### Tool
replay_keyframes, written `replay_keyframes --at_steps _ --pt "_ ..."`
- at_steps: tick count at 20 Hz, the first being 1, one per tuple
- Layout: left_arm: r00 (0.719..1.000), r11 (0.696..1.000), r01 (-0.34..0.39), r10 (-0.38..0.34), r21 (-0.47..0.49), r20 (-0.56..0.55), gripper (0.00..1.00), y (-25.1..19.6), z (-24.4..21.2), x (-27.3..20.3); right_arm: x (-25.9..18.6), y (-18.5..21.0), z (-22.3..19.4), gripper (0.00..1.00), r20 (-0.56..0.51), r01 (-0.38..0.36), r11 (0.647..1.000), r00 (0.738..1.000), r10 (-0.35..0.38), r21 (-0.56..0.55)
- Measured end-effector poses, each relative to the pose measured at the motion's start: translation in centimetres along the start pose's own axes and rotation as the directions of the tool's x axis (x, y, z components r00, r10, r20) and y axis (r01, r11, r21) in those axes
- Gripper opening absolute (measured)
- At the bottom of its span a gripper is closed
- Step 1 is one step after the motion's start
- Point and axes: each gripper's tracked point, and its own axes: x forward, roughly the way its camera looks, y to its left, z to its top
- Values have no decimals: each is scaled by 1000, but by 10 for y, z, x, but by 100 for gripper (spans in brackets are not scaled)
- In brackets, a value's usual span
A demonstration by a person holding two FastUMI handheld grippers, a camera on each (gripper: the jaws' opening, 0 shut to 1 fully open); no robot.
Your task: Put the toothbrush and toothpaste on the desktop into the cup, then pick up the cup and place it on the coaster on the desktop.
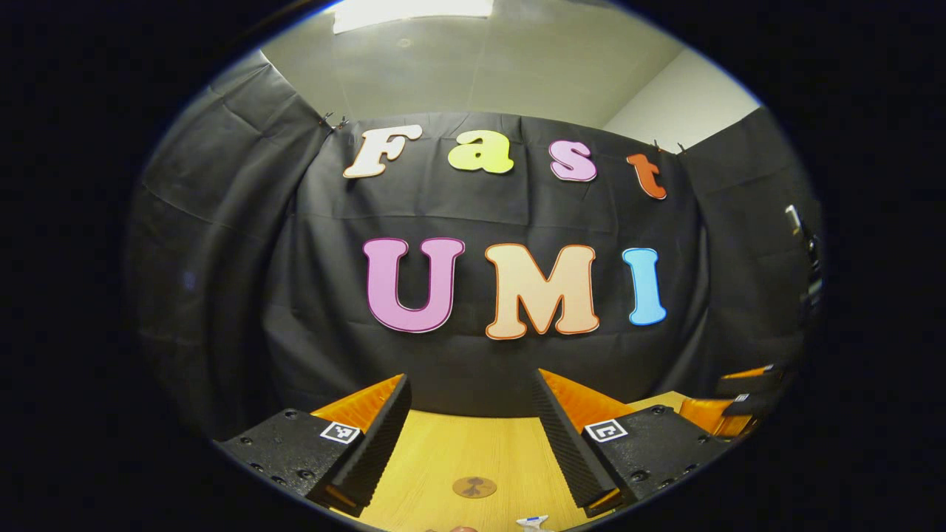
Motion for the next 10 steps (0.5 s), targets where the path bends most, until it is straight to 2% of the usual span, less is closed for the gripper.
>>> replay_keyframes --at_steps 3,6,10 --pt "1000 1000 -3 3 18 3 94 2 2 -3 10 3 -42 99 -113 -11 999 994 7 -34" --pt "1000 1000 -16 16 26 1 94 7 1 -3 18 6 -76 99 -216 -35 998 976 25 -46" --pt "999 999 -38 38 24 -14 94 14 -5 -3 32 6 -122 98 -368 -45 998 929 26 -45"
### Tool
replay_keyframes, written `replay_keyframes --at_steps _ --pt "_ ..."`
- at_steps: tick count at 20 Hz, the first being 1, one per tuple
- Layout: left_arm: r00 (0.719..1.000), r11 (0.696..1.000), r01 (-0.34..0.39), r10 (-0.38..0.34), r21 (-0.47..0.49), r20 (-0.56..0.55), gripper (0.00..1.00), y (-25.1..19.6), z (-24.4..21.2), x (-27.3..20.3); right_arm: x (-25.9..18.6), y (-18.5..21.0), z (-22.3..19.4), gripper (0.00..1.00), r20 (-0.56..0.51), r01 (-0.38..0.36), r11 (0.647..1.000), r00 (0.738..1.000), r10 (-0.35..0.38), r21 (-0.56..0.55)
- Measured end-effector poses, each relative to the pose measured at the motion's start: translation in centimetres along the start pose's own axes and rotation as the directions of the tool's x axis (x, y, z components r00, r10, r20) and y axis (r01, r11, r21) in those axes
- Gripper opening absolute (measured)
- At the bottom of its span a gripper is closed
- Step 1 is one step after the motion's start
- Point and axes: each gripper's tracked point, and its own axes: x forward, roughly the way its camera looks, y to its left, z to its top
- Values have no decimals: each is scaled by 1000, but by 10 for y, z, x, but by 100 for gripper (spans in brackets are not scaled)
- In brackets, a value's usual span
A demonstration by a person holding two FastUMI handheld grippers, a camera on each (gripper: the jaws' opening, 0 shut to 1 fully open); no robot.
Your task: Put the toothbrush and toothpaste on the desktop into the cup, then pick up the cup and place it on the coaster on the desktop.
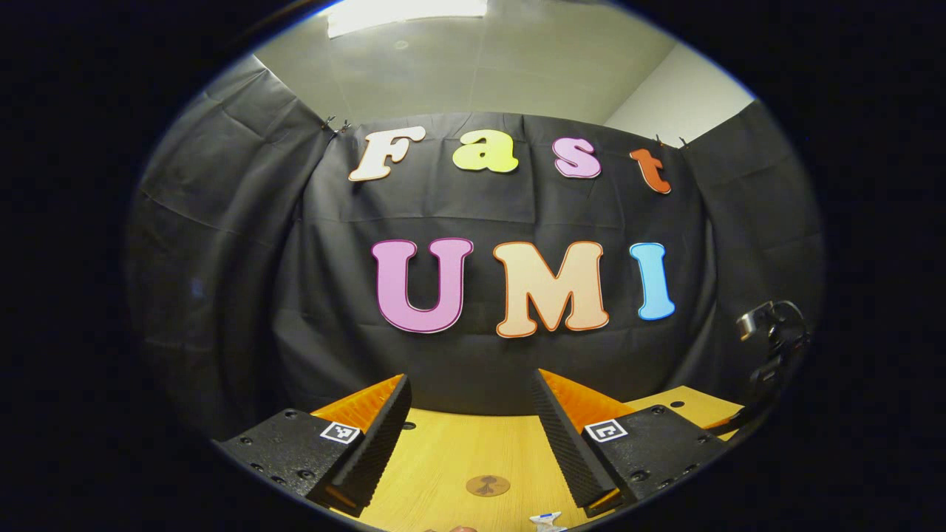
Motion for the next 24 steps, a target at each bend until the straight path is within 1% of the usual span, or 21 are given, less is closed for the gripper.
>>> replay_keyframes --at_steps 2,4,7,9,10,11,12,13,14,15,16,17,18,20,22,23,24 --pt "1000 1000 -10 10 1 -9 94 3 -3 0 13 -1 -18 99 -80 2 1000 997 -2 -9" --pt "1000 1000 -12 12 0 -22 94 4 -8 0 21 -1 -36 98 -142 4 1000 990 -5 -7" --pt "999 1000 -26 26 7 -38 94 9 -13 0 32 3 -63 99 -245 -13 1000 969 18 23" --pt "998 999 -33 34 13 -44 94 12 -16 -1 42 9 -84 98 -324 -26 997 945 50 79" --pt "998 999 -37 37 17 -46 94 14 -17 -2 46 9 -97 99 -375 -21 995 925 55 93" --pt "998 999 -42 43 20 -49 94 16 -18 -1 50 8 -106 97 -411 -14 995 910 54 100" --pt "997 999 -49 50 22 -53 94 18 -21 -1 52 7 -113 97 -439 -9 995 897 51 99" --pt "997 998 -55 56 24 -59 94 22 -22 -2 55 8 -120 95 -457 -16 996 888 56 91" --pt "996 998 -63 64 25 -65 94 24 -25 -3 56 7 -124 95 -472 -22 997 880 54 73" --pt "995 997 -69 71 26 -68 94 27 -26 -4 58 6 -129 99 -482 -26 998 875 46 49" --pt "995 997 -74 76 27 -70 94 30 -27 -5 60 6 -132 99 -492 -26 999 870 37 29" --pt "994 997 -77 79 30 -77 94 33 -30 -5 60 5 -138 94 -507 -27 1000 861 31 15" --pt "993 996 -79 81 34 -85 94 35 -33 -6 61 6 -143 99 -526 -27 1000 850 28 9" --pt "991 996 -80 84 39 -102 94 39 -39 -6 61 6 -152 99 -563 -24 1000 826 22 5" --pt "990 996 -82 85 37 -110 94 41 -41 -7 63 8 -157 99 -586 -26 1000 810 22 2" --pt "990 996 -82 85 35 -111 94 42 -41 -8 63 7 -163 99 -602 -26 1000 798 18 -4" --pt "990 996 -80 83 33 -113 94 43 -43 -7 62 6 -166 99 -627 -23 1000 779 9 -13"
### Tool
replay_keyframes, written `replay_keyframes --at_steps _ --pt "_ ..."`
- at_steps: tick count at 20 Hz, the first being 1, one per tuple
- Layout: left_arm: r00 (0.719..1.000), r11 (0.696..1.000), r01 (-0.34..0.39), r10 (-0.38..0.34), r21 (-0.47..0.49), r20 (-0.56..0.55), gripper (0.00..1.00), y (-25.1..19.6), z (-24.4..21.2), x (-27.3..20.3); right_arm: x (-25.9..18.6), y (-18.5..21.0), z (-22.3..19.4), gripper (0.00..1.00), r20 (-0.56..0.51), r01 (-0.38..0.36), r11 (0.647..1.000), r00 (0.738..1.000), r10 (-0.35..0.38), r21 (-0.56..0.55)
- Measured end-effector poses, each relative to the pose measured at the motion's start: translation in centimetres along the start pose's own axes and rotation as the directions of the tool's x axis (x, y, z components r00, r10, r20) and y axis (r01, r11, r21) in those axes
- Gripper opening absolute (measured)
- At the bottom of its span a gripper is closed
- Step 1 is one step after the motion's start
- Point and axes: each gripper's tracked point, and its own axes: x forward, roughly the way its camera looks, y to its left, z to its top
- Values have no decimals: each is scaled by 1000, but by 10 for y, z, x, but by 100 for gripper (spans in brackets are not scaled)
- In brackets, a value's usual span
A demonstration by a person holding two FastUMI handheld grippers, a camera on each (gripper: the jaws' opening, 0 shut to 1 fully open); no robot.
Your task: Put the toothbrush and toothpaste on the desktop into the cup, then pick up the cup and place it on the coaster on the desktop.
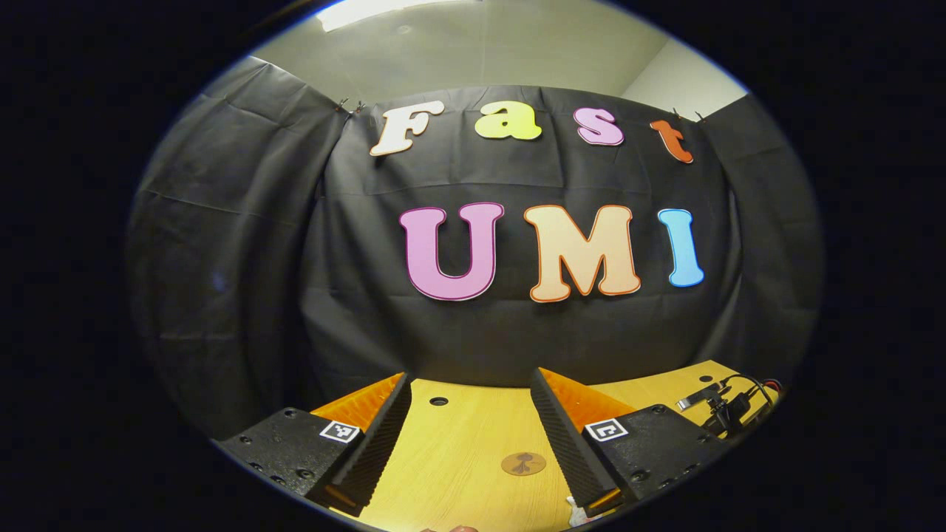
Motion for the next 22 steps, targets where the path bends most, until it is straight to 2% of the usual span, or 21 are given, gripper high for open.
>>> replay_keyframes --at_steps 1,2,3,6,7,11,13,15,18,22 --pt "1000 1000 2 -2 -1 -2 94 0 -1 0 1 -1 5 95 14 2 1000 1000 -2 -4" --pt "1000 1000 7 -7 -2 -3 94 0 -2 1 4 -2 3 98 5 18 1000 1000 -18 -8" --pt "1000 1000 12 -12 -3 -10 94 -2 -4 2 2 -2 5 96 -4 16 1000 1000 -16 -11" --pt "999 999 34 -34 -13 -42 94 -8 -16 3 4 0 4 93 -77 23 1000 997 -24 -8" --pt "998 999 44 -45 -15 -49 94 -12 -19 4 5 0 6 86 -83 24 1000 996 -24 -9" --pt "992 996 94 -95 -6 -87 94 -31 -35 7 4 7 7 28 -63 11 1000 998 -12 -24" --pt "985 991 129 -130 -21 -116 94 -44 -46 7 2 9 5 14 -71 -9 1000 997 7 -22" --pt "973 986 165 -169 -37 -159 95 -60 -62 7 3 8 4 7 -77 -31 999 997 30 -14" --pt "942 973 216 -229 -76 -246 95 -84 -93 5 4 8 7 5 -50 -43 999 998 42 -22" --pt "869 954 262 -300 -148 -393 95 -116 -143 -5 3 7 8 5 -26 -58 998 998 58 -23"
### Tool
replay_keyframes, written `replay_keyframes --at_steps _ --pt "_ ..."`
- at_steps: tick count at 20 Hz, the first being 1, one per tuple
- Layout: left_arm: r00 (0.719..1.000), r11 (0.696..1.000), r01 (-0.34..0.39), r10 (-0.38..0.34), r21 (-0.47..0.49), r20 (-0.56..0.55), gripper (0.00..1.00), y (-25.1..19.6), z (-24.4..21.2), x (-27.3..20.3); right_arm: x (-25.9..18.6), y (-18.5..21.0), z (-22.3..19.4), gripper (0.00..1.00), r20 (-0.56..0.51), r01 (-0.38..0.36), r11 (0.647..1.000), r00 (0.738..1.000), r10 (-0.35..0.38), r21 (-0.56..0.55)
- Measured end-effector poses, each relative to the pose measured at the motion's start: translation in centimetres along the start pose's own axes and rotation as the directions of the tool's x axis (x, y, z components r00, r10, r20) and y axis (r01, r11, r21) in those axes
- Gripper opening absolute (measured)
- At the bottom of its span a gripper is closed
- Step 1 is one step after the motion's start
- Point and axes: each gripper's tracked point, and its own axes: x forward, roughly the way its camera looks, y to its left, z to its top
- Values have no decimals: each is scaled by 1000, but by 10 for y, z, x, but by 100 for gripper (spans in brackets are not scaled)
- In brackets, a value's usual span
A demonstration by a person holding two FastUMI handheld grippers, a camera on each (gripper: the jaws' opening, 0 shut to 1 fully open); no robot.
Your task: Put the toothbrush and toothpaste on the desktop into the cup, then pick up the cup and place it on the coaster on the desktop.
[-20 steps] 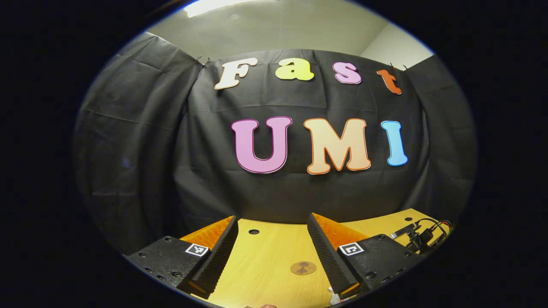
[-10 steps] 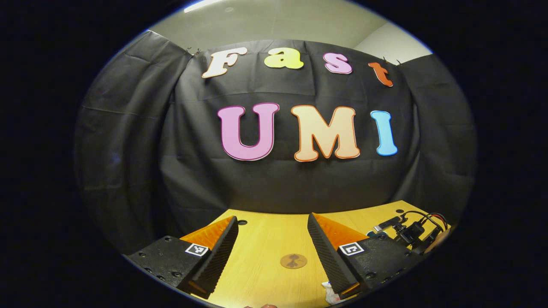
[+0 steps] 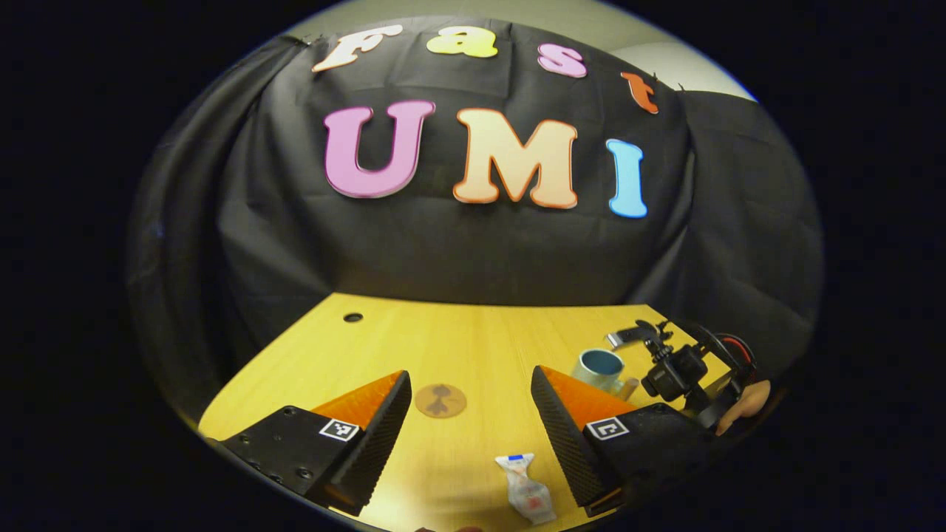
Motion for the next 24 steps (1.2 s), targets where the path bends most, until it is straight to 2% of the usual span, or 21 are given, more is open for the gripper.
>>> replay_keyframes --at_steps 5,10,13,21,22,23,24 --pt "977 1000 21 -21 -1 -212 96 -17 -64 18 0 0 -1 5 7 -22 1000 1000 22 6" --pt "918 998 54 -34 40 -394 96 -35 -122 25 1 1 0 5 17 -31 999 999 32 -18" --pt "879 998 41 -11 52 -476 96 -38 -145 27 1 1 1 5 28 -40 999 999 41 -36" --pt "794 998 -8 48 69 -606 96 -34 -191 26 0 1 1 5 49 -57 997 997 60 -60" --pt "786 997 -12 57 76 -615 96 -33 -194 24 0 1 1 5 53 -58 996 997 62 -60" --pt "796 996 1 51 86 -603 97 -32 -191 26 0 2 1 5 56 -59 997 997 62 -59" --pt "793 996 7 49 90 -607 97 -35 -193 27 0 1 1 5 58 -59 997 996 62 -58"
